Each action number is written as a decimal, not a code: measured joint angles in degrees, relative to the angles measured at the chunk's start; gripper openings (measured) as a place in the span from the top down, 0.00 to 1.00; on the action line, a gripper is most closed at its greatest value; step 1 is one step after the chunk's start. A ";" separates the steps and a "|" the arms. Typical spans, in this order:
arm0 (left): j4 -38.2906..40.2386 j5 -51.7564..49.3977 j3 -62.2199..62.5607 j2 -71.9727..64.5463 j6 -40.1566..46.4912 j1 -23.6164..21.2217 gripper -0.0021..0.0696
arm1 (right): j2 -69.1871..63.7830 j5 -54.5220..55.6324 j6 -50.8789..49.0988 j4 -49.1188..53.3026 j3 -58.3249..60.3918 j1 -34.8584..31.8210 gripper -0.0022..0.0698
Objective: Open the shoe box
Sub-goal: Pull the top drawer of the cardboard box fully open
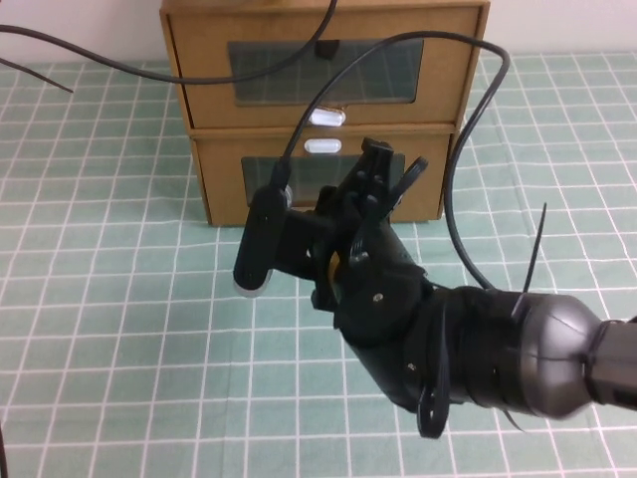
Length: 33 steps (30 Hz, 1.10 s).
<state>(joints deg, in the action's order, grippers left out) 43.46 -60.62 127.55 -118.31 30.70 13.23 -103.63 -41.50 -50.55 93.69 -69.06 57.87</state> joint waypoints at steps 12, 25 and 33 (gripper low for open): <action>0.00 -0.05 0.00 0.00 -0.35 0.00 0.98 | -9.01 1.22 2.33 0.72 -13.85 -5.58 0.62; 0.00 -0.05 0.00 0.00 -0.46 0.00 0.98 | -13.92 7.22 3.61 0.72 -21.20 -11.51 0.60; -0.20 0.30 0.00 0.00 -0.46 0.00 0.98 | -14.95 8.50 3.95 1.75 -22.24 -12.13 0.80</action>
<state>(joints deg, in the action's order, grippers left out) 43.26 -60.31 127.55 -118.31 30.24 13.23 -118.59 -33.00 -46.60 95.44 -91.29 45.74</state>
